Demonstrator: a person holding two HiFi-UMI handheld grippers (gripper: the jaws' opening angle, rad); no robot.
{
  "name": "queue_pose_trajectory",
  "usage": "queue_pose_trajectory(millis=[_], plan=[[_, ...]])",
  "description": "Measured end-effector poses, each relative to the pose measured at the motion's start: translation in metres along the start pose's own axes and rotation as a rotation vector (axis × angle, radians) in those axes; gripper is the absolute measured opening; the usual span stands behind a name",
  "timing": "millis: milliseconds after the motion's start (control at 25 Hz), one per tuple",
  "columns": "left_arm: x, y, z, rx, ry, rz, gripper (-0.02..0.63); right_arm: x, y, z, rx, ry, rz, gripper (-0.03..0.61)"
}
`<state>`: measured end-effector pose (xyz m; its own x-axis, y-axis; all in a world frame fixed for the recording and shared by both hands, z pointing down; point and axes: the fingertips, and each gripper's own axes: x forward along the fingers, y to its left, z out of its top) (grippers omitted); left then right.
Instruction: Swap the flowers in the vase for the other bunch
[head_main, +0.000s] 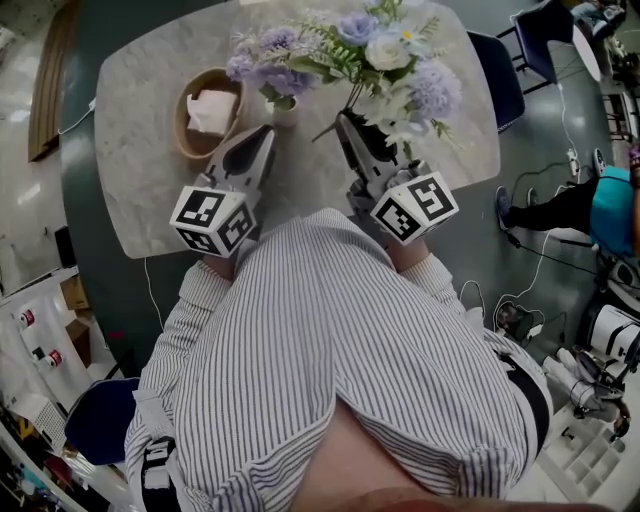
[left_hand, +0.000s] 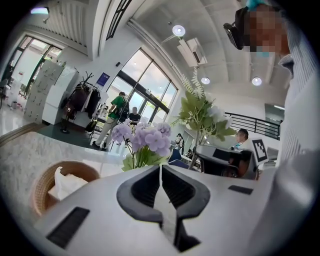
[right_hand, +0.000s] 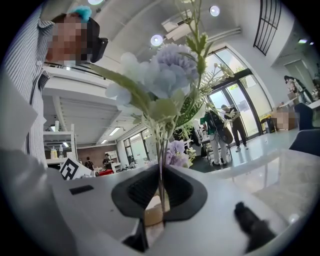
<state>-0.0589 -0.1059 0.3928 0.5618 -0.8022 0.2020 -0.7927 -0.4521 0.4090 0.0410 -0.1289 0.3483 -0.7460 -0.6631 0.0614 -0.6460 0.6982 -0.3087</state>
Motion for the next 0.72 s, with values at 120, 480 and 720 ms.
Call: queue_pose_trajectory(millis=[120,480,720], plan=[[-0.0002,0.0005,0.0005,0.000,-0.001,0.002,0.025,-0.0007,0.0007,0.0002,-0.002,-0.002,0.003,0.038],[0.0009,-0.0020,-0.0017,-0.004,0.006,-0.008,0.025,-0.0026,0.0045,-0.0019,-0.003,0.001,0.019,0.038],[0.0009,-0.0018,-0.0015,-0.008,0.006,-0.012,0.025,-0.0024,0.0039,-0.0020,0.003,0.000,0.020,0.038]])
